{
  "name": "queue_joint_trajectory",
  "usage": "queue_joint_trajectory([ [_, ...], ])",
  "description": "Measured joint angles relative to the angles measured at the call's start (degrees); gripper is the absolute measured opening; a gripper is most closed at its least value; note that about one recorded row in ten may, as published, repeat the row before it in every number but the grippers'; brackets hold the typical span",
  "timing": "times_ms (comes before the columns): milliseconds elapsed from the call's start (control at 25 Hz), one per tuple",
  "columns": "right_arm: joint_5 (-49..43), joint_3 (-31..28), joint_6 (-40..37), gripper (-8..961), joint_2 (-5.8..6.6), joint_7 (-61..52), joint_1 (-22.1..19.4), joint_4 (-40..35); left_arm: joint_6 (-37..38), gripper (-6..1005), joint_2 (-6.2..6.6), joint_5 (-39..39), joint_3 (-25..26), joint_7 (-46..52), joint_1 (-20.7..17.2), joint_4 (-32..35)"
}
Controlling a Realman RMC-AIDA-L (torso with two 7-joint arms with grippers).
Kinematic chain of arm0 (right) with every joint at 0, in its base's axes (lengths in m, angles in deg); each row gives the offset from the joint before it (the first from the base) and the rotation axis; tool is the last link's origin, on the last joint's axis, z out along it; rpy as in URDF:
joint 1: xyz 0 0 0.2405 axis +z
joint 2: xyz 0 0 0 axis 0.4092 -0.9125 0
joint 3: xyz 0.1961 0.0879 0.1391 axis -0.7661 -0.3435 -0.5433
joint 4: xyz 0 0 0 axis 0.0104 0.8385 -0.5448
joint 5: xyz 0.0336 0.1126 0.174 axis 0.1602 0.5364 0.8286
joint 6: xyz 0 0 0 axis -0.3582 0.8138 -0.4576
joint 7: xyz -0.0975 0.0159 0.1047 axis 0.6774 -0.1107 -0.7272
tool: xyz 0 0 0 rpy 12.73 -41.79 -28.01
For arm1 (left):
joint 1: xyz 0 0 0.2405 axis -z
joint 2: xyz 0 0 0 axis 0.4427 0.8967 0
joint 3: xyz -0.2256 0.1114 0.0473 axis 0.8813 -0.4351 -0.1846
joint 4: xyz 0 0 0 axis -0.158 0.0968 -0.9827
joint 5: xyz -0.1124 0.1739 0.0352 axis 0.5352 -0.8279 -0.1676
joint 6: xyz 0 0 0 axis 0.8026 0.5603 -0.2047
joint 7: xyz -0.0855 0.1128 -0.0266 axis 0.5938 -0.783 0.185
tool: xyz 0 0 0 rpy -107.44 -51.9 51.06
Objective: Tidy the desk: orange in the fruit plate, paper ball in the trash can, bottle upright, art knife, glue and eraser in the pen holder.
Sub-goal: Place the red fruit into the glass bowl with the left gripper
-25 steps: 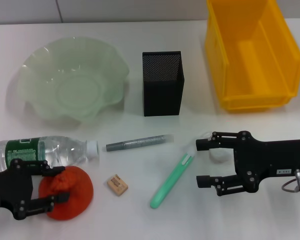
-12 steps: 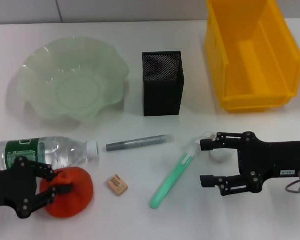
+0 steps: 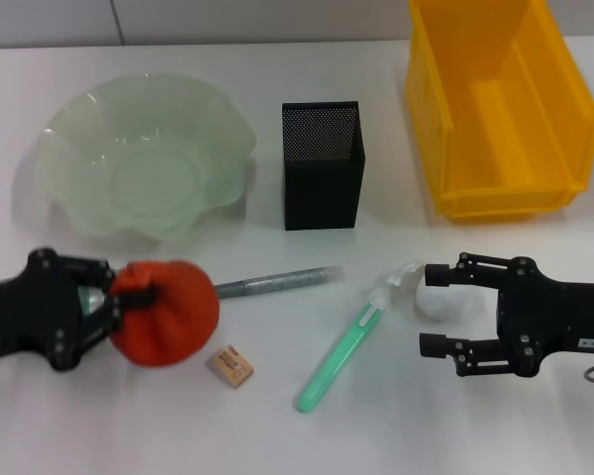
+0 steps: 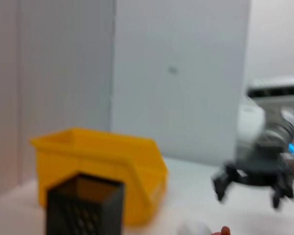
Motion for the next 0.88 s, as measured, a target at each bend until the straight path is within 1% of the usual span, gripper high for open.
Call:
queue_joint_trajectory([
  [40, 0.0, -0.1, 0.1, 784, -0.01, 0.03, -0.12, 0.0, -0.11, 126, -0.6, 0.02, 1.76, 0.11, 0.46, 0.03],
  [80, -0.01, -0.11, 0.21, 784, -0.01, 0.04, -0.21, 0.0, -0.25, 119, -0.93, 0.03, 2.84, 0.14, 0.73, 0.03],
  [240, -0.1, -0.12, 0.28, 783, -0.04, 0.05, -0.3, 0.0, -2.4, 90, -2.99, 0.1, 10.72, -0.14, 2.95, -0.44],
  [360, -0.13, -0.13, 0.3, 782, 0.0, 0.06, -0.32, 0.03, -5.05, 78, -4.05, 0.17, 14.72, -0.82, 4.51, -1.0],
  [440, -0.14, -0.14, 0.31, 781, 0.04, 0.05, -0.31, 0.04, -5.97, 73, -4.11, 0.31, 15.46, -0.96, 4.98, -1.51],
  [480, -0.13, -0.16, 0.32, 781, 0.07, 0.05, -0.29, 0.04, -9.23, 70, -4.1, 1.5, 17.1, -1.11, 6.38, -3.34],
  [520, -0.13, -0.18, 0.33, 780, 0.11, 0.05, -0.28, 0.04, -10.5, 68, -4.08, 2.09, 17.4, -1.11, 6.77, -3.91],
  [640, -0.14, -0.24, 0.49, 780, 0.18, -0.24, -0.16, 0.02, -17.7, 60, -4.1, 5.01, 17.7, -0.9, 8.12, -5.76],
  [720, -0.05, -0.37, 0.69, 779, 0.2, -0.43, -0.09, 0.01, -20.71, 55, -4.1, 5.7, 17.72, -0.91, 8.75, -6.69],
  [880, -0.01, -0.43, 1.02, 778, 0.24, -0.78, 0.02, 0.0, -27.44, 91, -4.11, 6.47, 18.01, -1.04, 10.44, -9.26],
])
